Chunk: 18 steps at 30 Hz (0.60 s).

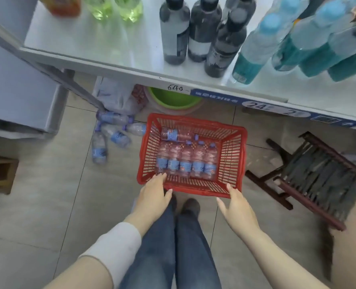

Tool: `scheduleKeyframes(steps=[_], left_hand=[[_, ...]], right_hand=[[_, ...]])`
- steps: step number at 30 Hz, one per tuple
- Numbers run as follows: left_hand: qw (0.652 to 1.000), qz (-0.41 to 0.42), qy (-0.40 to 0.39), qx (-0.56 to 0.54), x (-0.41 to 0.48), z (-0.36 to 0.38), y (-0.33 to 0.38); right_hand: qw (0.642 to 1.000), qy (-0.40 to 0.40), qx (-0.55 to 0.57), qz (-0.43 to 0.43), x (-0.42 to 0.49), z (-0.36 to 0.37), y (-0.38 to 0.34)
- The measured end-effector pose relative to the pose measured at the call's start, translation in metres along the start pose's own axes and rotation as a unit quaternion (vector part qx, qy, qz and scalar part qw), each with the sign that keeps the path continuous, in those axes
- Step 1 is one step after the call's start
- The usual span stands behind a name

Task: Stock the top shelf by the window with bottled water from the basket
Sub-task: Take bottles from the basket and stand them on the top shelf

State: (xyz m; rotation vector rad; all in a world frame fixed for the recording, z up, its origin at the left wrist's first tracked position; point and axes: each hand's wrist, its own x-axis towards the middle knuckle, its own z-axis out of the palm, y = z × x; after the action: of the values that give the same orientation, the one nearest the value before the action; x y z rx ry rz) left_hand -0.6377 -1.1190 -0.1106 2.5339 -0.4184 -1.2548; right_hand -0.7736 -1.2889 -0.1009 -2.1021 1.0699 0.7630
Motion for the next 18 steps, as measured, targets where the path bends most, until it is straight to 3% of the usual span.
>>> scheduleKeyframes(steps=[9,18], left_hand=[[0.995,-0.021,-0.055,-0.076,0.251,0.129,-0.058],[0.998,-0.038,0.012,-0.051,0.386,0.181,-0.091]], right_hand=[[0.981,-0.005,0.179,0.069,0.291,0.12,0.011],[0.934,0.024,0.339,0.107,0.466,0.195,0.01]])
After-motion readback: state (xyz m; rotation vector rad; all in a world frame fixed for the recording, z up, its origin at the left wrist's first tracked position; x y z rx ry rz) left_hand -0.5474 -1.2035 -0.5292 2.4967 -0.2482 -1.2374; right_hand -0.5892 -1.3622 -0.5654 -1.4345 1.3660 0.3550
